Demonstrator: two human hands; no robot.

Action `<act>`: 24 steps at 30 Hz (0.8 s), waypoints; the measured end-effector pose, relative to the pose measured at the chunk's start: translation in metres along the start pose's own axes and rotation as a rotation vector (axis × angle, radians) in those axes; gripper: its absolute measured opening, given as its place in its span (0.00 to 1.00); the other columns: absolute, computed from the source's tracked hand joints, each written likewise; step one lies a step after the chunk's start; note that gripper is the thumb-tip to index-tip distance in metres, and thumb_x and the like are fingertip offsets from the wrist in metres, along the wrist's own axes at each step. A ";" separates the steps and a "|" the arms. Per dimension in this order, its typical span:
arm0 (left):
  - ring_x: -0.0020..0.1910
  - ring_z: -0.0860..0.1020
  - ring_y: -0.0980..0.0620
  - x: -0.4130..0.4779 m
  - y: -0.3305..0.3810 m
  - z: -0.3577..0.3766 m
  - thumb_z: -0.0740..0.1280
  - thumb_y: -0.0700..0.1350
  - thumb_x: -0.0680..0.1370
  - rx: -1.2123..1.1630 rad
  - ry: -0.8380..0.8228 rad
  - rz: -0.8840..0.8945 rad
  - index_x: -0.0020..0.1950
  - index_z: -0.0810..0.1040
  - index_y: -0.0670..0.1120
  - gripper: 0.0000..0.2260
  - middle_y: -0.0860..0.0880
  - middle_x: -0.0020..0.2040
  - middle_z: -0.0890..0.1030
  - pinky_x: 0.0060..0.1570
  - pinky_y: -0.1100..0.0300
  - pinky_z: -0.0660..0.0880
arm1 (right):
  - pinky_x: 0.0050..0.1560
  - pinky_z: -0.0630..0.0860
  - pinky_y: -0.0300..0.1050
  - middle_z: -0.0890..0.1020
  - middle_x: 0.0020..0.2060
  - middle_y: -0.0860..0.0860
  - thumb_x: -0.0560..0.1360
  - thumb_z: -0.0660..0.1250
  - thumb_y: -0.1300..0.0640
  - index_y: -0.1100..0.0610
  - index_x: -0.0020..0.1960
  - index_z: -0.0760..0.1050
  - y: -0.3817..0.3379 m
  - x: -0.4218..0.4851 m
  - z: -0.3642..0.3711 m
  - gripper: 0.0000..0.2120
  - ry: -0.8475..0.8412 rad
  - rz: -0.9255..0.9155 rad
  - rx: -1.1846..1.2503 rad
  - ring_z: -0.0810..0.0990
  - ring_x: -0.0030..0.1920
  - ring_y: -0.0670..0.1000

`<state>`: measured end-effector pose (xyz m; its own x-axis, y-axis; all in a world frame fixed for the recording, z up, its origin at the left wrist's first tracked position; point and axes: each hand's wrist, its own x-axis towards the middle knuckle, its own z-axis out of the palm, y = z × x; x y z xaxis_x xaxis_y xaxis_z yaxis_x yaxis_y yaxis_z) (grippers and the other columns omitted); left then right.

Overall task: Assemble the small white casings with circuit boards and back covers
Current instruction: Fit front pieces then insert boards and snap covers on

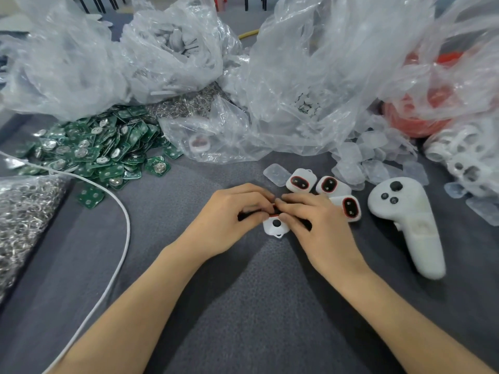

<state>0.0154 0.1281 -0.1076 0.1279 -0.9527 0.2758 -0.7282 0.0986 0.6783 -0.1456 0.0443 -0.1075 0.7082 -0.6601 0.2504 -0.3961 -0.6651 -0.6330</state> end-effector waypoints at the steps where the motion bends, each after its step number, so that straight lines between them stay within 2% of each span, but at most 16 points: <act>1: 0.53 0.79 0.60 0.000 0.001 0.000 0.71 0.36 0.75 0.012 -0.004 0.010 0.47 0.84 0.42 0.04 0.50 0.54 0.81 0.54 0.69 0.72 | 0.58 0.63 0.30 0.82 0.55 0.52 0.74 0.70 0.62 0.58 0.58 0.81 0.000 -0.003 0.001 0.12 0.018 -0.013 -0.007 0.76 0.56 0.53; 3: 0.53 0.78 0.60 0.000 0.001 0.000 0.71 0.37 0.75 0.027 -0.006 0.015 0.46 0.84 0.43 0.04 0.51 0.55 0.81 0.55 0.69 0.72 | 0.57 0.66 0.28 0.82 0.53 0.51 0.73 0.71 0.62 0.58 0.56 0.81 0.001 -0.005 0.001 0.12 0.074 0.014 0.052 0.78 0.54 0.48; 6: 0.52 0.78 0.60 0.000 0.001 0.000 0.71 0.37 0.75 0.051 0.000 0.026 0.46 0.84 0.43 0.03 0.51 0.54 0.81 0.55 0.69 0.72 | 0.51 0.73 0.27 0.83 0.48 0.50 0.72 0.71 0.65 0.58 0.50 0.83 0.004 -0.002 -0.004 0.08 0.124 0.139 0.240 0.80 0.47 0.42; 11: 0.54 0.79 0.58 -0.002 0.003 0.001 0.72 0.39 0.74 0.038 -0.019 0.032 0.43 0.82 0.42 0.01 0.51 0.55 0.81 0.54 0.63 0.74 | 0.44 0.71 0.26 0.80 0.41 0.46 0.71 0.72 0.66 0.56 0.45 0.83 0.003 0.000 -0.009 0.06 -0.013 0.190 0.289 0.78 0.43 0.41; 16: 0.56 0.76 0.57 -0.002 0.006 0.005 0.76 0.47 0.71 0.059 -0.081 0.035 0.43 0.81 0.45 0.07 0.53 0.56 0.78 0.56 0.65 0.70 | 0.45 0.73 0.29 0.81 0.41 0.46 0.71 0.72 0.64 0.54 0.45 0.82 0.003 0.000 -0.013 0.06 -0.105 0.154 0.311 0.78 0.42 0.40; 19: 0.50 0.74 0.55 -0.002 0.005 0.006 0.76 0.49 0.70 0.076 -0.089 0.016 0.44 0.79 0.48 0.10 0.54 0.52 0.75 0.51 0.68 0.68 | 0.46 0.74 0.31 0.82 0.42 0.46 0.71 0.73 0.64 0.53 0.46 0.82 0.004 -0.001 -0.014 0.08 -0.103 0.123 0.346 0.79 0.42 0.40; 22: 0.46 0.73 0.55 -0.001 0.005 0.004 0.78 0.51 0.67 0.013 -0.065 -0.069 0.46 0.71 0.52 0.17 0.54 0.48 0.73 0.43 0.67 0.69 | 0.47 0.74 0.32 0.81 0.42 0.46 0.70 0.74 0.63 0.54 0.45 0.82 0.007 -0.002 -0.016 0.07 -0.101 0.045 0.316 0.79 0.44 0.42; 24: 0.47 0.73 0.56 -0.001 0.004 0.003 0.79 0.51 0.66 0.020 -0.071 -0.077 0.47 0.71 0.51 0.18 0.53 0.49 0.74 0.45 0.66 0.70 | 0.49 0.72 0.31 0.80 0.44 0.46 0.69 0.75 0.62 0.54 0.44 0.83 0.007 -0.003 -0.016 0.06 -0.117 -0.008 0.271 0.78 0.47 0.41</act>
<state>0.0101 0.1290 -0.1070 0.1358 -0.9754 0.1739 -0.7313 0.0198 0.6818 -0.1604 0.0360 -0.1010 0.7797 -0.5997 0.1801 -0.2306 -0.5425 -0.8078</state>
